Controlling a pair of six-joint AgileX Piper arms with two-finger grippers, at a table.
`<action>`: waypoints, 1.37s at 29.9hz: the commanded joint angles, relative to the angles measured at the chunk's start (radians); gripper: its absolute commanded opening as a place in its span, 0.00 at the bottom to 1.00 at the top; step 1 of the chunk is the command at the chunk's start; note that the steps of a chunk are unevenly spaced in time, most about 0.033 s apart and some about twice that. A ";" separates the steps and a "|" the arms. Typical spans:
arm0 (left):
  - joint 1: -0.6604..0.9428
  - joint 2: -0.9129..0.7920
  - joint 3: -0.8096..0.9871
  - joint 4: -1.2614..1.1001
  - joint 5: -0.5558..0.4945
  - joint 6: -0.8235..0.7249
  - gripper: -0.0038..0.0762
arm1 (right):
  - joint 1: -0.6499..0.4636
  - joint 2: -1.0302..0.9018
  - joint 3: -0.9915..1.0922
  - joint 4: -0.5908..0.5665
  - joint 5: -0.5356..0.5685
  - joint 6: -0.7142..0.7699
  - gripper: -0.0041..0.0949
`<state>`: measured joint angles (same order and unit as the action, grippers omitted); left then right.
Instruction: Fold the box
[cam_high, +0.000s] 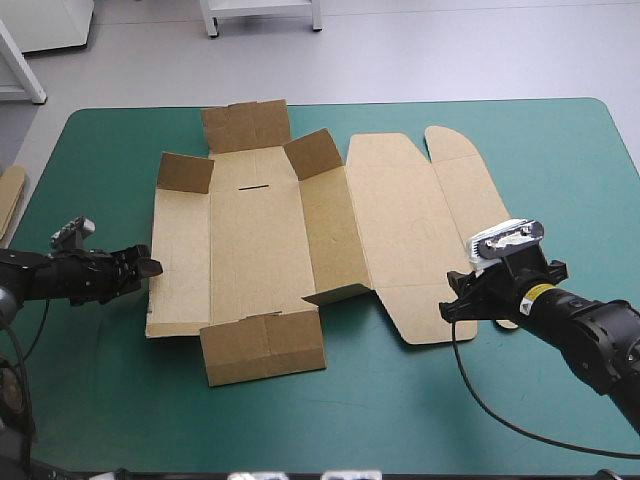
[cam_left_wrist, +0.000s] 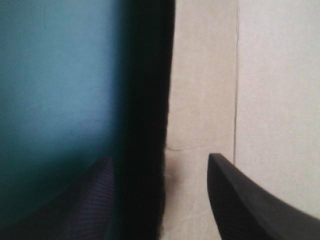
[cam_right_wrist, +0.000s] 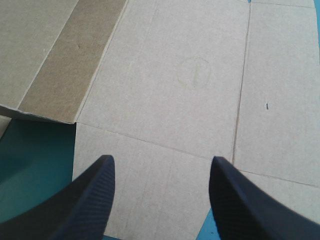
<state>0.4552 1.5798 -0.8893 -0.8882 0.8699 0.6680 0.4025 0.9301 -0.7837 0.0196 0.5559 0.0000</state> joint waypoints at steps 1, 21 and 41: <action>0.003 0.036 -0.022 -0.076 0.042 0.034 0.55 | 0.002 -0.008 -0.037 -0.011 -0.060 0.000 0.58; -0.118 0.064 -0.023 -0.327 -0.005 0.186 0.26 | 0.002 -0.008 -0.037 -0.020 -0.058 -0.014 0.56; -0.131 0.095 -0.196 -0.231 0.256 0.391 0.04 | 0.002 -0.008 -0.037 -0.020 -0.088 -0.014 0.56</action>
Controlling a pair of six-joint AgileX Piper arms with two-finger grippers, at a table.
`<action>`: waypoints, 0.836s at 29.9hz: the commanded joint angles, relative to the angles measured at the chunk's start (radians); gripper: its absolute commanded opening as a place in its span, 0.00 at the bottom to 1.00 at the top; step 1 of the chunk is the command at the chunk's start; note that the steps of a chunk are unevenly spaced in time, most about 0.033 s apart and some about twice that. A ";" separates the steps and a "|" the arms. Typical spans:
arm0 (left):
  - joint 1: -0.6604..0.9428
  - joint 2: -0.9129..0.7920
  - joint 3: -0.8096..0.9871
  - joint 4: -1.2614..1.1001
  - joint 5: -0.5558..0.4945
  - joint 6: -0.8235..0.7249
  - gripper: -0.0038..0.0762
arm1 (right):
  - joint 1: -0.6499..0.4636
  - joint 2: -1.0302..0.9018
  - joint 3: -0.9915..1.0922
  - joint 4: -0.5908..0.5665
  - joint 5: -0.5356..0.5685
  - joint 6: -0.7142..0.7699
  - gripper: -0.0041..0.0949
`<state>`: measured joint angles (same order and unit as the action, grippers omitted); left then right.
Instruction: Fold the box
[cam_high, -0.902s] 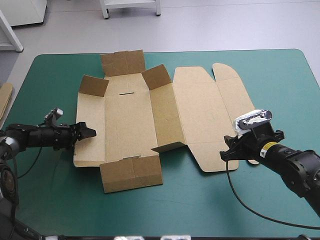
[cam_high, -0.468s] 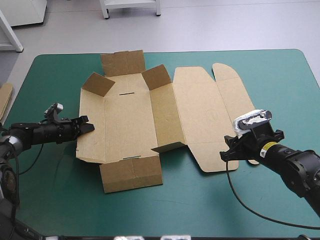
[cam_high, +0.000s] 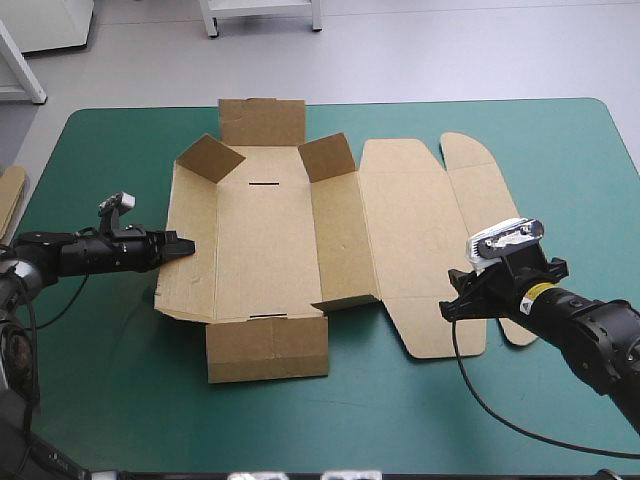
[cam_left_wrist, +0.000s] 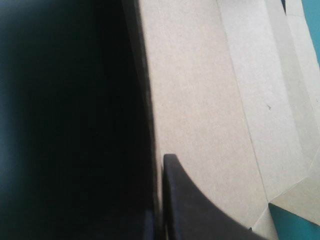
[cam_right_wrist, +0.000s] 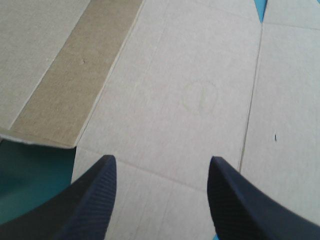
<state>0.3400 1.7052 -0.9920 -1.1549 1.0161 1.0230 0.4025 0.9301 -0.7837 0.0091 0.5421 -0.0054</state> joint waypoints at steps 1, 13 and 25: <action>-0.031 -0.028 -0.128 0.089 0.108 0.036 0.04 | 0.002 -0.008 -0.037 -0.009 -0.074 -0.008 0.56; -0.287 0.079 -0.636 0.504 0.061 0.059 0.04 | 0.000 -0.008 -0.037 -0.009 -0.111 0.043 0.56; -0.593 0.232 -1.072 0.791 -0.226 0.438 0.04 | 0.000 -0.008 -0.037 -0.015 -0.175 0.078 0.56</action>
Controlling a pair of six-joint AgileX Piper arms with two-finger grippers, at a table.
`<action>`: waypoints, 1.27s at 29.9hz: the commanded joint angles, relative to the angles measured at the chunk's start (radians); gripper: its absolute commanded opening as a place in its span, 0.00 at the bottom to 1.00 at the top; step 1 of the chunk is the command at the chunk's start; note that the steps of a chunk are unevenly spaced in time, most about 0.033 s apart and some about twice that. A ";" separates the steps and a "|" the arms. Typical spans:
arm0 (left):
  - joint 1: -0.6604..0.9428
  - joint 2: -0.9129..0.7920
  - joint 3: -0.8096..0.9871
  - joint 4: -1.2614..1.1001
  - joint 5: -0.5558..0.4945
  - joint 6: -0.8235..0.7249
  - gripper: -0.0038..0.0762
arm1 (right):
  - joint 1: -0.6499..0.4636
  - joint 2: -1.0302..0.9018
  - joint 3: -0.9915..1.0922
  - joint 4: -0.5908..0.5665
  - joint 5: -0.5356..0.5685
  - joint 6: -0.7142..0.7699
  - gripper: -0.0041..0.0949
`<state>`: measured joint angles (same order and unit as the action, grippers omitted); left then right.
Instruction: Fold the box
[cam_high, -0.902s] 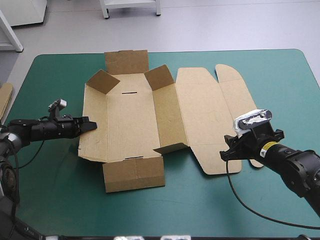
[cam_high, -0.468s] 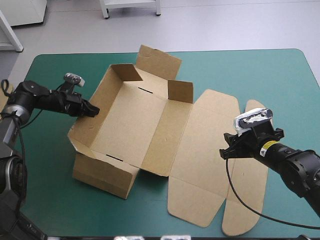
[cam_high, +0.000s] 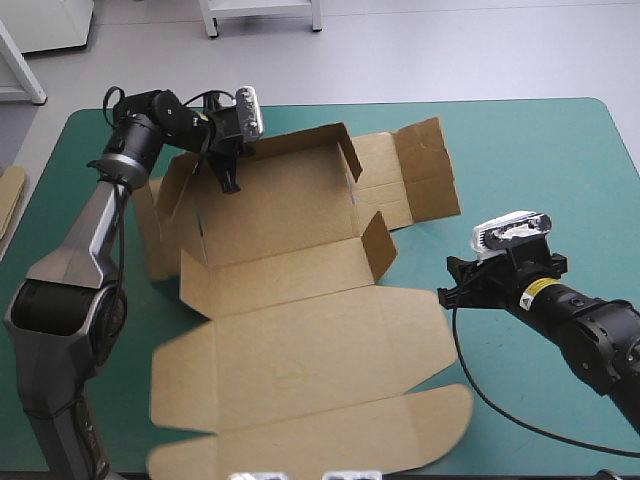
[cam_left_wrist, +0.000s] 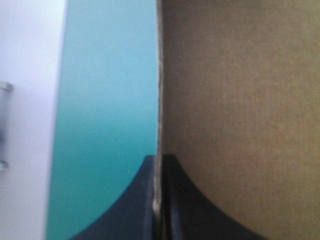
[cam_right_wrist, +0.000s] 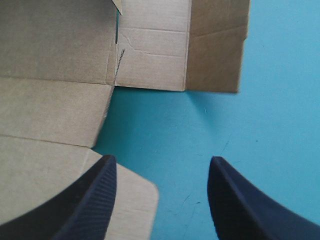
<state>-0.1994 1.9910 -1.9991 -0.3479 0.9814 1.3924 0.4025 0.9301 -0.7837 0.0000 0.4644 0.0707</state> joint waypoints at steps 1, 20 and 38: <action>-0.081 -0.059 -0.065 -0.011 -0.229 0.072 0.04 | 0.000 -0.008 -0.037 -0.006 -0.107 0.002 0.56; -0.416 -0.307 0.391 0.553 -0.502 -0.547 0.04 | -0.196 0.041 -0.206 -0.071 0.112 0.069 0.56; -0.673 -0.369 0.540 1.126 -0.315 -1.219 0.04 | -0.199 0.142 -0.354 -0.076 0.423 -0.017 0.53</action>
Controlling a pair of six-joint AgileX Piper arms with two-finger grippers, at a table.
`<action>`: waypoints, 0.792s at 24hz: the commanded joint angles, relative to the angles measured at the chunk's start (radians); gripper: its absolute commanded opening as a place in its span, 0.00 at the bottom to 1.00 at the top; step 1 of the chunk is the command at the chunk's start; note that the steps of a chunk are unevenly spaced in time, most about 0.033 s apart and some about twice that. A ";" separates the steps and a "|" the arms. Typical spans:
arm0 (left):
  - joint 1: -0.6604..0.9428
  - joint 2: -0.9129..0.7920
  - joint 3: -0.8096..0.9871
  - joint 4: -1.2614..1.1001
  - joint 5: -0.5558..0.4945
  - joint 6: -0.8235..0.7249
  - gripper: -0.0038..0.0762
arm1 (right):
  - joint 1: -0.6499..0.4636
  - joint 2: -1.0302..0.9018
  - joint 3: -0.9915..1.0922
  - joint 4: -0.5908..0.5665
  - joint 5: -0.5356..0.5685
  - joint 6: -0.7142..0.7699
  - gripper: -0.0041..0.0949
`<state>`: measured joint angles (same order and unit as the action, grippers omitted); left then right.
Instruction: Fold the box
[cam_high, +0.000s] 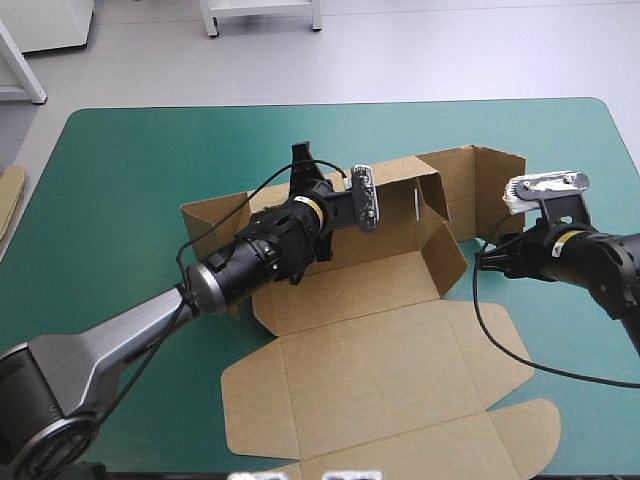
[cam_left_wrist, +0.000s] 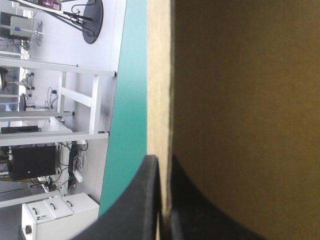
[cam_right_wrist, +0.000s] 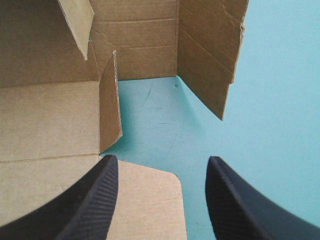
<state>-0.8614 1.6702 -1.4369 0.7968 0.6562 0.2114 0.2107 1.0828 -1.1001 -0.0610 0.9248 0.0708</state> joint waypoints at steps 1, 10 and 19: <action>-0.011 -0.048 -0.022 -0.016 0.018 -0.033 0.04 | -0.008 -0.007 -0.037 -0.015 -0.043 -0.017 0.53; -0.016 -0.058 0.075 0.322 -0.116 -0.089 0.04 | -0.009 0.056 -0.037 -0.190 -0.130 0.100 0.49; -0.027 -0.094 0.154 0.941 -0.160 -0.612 0.04 | -0.009 0.112 -0.037 -0.083 -0.142 0.096 0.48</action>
<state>-0.8850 1.6275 -1.2541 1.6751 0.4772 -0.3688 0.2086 1.2127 -1.1024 -0.1479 0.8393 0.1781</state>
